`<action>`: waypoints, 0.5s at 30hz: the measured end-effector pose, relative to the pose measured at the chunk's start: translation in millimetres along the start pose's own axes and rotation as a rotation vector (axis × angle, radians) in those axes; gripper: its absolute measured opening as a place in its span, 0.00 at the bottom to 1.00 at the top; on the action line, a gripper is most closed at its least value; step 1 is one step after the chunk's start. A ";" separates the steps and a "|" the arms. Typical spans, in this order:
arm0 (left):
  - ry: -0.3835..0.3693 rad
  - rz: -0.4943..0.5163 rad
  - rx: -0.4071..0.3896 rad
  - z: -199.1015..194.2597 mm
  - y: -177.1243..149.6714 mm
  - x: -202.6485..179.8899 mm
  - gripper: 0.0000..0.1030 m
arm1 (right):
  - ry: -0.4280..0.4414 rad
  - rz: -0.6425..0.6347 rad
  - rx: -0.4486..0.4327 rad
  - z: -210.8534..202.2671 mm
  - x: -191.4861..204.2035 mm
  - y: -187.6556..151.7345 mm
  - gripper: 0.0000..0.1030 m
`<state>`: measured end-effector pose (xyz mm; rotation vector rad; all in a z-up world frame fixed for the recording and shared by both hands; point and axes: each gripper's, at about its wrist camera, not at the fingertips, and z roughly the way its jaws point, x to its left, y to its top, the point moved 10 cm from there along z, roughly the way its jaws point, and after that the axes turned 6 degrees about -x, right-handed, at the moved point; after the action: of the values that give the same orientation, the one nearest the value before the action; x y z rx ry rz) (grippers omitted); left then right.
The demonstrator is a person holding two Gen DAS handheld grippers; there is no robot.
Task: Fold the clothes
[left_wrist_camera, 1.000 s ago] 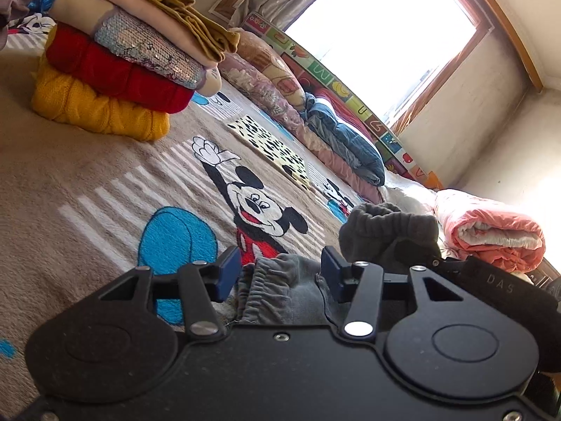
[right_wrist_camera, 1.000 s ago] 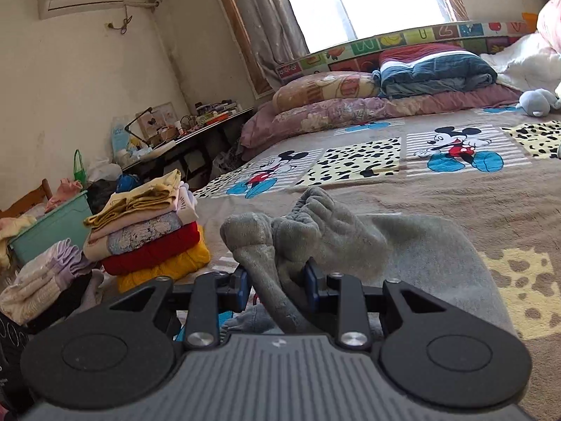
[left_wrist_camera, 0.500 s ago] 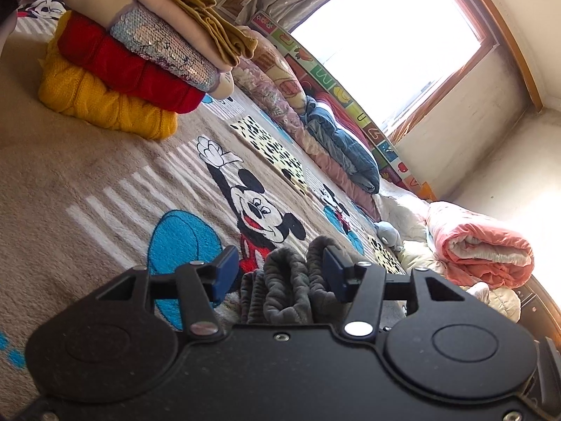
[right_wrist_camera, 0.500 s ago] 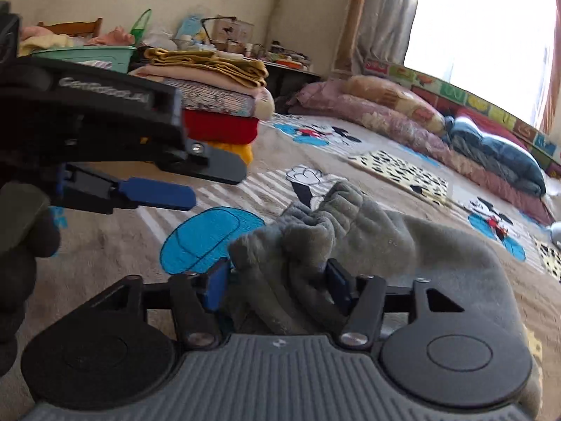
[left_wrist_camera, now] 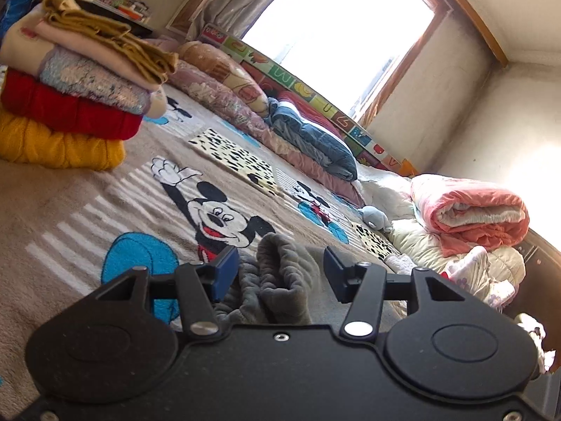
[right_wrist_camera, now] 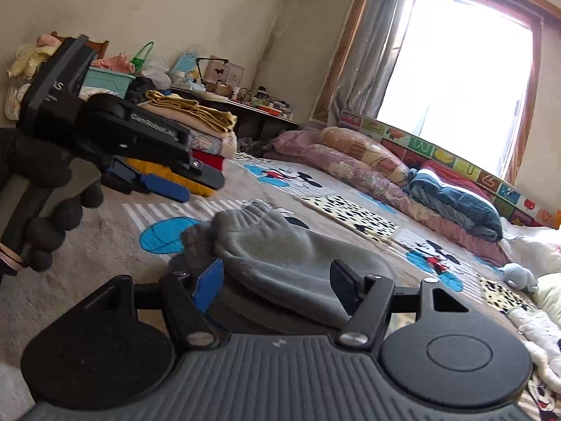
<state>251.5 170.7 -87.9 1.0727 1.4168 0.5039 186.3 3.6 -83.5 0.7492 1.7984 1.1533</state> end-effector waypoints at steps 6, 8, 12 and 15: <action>0.069 0.146 0.047 26.1 -22.6 -18.1 0.51 | -0.106 -0.137 0.120 12.8 -20.6 -49.7 0.66; 0.101 0.198 0.059 36.4 -29.2 -20.3 0.51 | -0.119 -0.137 0.133 17.9 -22.9 -60.0 0.65; 0.220 0.316 0.096 53.9 -42.5 -9.2 0.26 | -0.181 -0.072 0.159 32.9 -42.3 -71.4 0.50; 0.224 0.323 0.123 59.6 -47.9 -4.6 0.26 | -0.236 0.037 0.167 30.2 -69.3 -80.2 0.47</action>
<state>292.2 126.7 -135.6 1.3900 1.4904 0.7977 241.9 -72.8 -140.3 0.9773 1.7004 0.9042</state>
